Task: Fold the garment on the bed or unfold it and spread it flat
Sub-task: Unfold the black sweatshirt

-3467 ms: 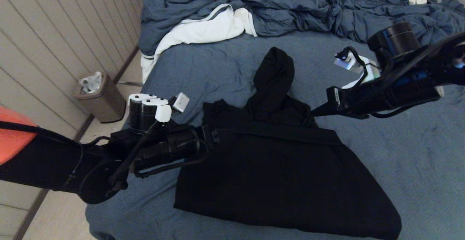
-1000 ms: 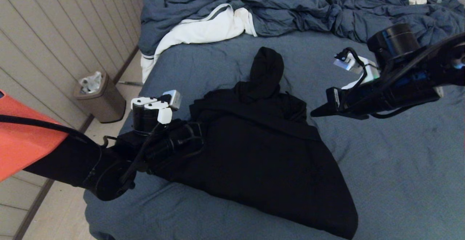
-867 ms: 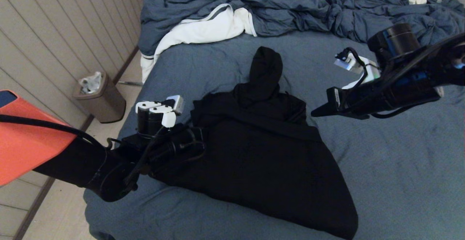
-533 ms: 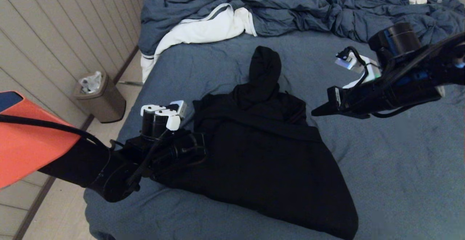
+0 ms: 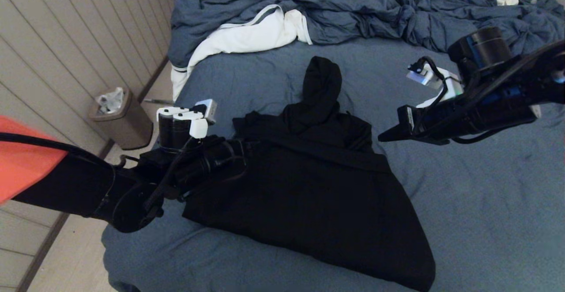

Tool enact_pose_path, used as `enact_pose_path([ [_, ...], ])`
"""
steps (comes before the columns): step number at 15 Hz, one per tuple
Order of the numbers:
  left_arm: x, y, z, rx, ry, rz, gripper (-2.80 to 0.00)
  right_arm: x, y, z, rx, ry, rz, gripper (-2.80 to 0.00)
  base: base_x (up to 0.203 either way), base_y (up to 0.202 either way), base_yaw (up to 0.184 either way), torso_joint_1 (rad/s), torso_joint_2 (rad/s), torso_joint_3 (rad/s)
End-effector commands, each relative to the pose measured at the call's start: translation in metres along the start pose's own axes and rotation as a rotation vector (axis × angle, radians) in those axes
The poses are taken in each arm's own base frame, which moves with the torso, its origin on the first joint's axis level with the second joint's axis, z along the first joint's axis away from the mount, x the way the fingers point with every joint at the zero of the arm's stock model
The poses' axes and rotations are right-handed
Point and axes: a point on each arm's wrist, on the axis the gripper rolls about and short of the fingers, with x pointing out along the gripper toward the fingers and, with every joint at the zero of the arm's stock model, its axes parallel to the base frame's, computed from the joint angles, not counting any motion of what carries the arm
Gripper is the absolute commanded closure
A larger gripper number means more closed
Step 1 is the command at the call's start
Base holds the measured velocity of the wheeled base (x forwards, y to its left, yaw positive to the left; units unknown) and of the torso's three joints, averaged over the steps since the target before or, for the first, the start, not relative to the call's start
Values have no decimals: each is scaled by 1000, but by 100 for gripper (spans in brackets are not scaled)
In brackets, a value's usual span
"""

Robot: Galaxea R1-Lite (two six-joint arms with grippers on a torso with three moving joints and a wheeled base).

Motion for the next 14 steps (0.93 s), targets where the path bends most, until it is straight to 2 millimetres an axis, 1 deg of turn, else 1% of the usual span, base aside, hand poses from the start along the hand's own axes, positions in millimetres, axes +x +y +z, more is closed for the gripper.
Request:
enact_pose_path([
  [1,12,1,-2,-1,-3,1,-280,0,0,0,2,4,1,0,0,0,0,0,0,0],
  [3,29,2,-11,1,14,3,-280,0,0,0,3,4,0,0,0,0,0,0,0,0],
  [4,33,1,-11,1,9,1,-280,0,-1,0,3,3,0,0,0,0,0,0,0,0],
  [7,40,-1,-6,10,-13,-4,-280,1,-1,0,1,4,0,0,0,0,0,0,0,0],
  [10,47,2,-12,16,-2,3,-280,3,-1,-1,1,10,2,0,0,0,0,0,0,0],
  [11,51,2,-13,15,-5,4,0,3,-1,-1,2,10,2,0,0,0,0,0,0,0],
  [14,54,1,-7,15,-38,33,0,4,-1,-1,2,11,2,0,0,0,0,0,0,0],
])
